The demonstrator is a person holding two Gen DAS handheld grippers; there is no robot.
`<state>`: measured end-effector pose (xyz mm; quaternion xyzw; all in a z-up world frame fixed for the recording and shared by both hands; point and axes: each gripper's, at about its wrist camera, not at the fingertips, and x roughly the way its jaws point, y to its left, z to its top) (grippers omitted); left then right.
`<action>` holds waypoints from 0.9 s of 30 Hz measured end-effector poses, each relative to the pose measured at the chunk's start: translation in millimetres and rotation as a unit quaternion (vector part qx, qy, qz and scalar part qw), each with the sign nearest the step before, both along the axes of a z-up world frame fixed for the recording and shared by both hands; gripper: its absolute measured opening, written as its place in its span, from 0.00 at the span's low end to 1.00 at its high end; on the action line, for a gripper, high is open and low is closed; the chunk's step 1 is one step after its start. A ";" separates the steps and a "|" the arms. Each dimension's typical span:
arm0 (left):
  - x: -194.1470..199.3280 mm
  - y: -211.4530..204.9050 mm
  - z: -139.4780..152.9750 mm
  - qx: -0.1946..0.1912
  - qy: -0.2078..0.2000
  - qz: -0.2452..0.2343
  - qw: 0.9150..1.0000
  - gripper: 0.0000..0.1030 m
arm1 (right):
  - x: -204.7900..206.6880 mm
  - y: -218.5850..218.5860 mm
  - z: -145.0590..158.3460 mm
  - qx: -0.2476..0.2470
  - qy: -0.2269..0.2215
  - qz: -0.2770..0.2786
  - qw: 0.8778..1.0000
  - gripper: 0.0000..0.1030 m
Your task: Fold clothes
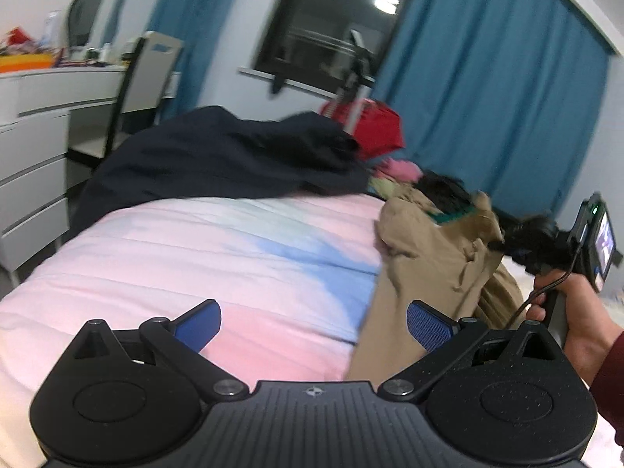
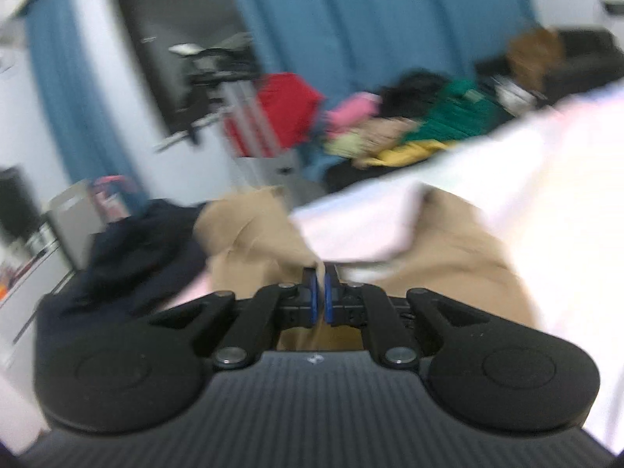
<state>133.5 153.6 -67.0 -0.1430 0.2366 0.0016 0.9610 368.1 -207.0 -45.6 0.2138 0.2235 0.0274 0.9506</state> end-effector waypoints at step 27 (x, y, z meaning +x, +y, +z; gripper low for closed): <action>-19.0 -31.6 3.9 0.048 0.066 -0.060 0.995 0.97 | -292.3 -44.9 30.0 0.048 0.004 0.036 0.998 0.84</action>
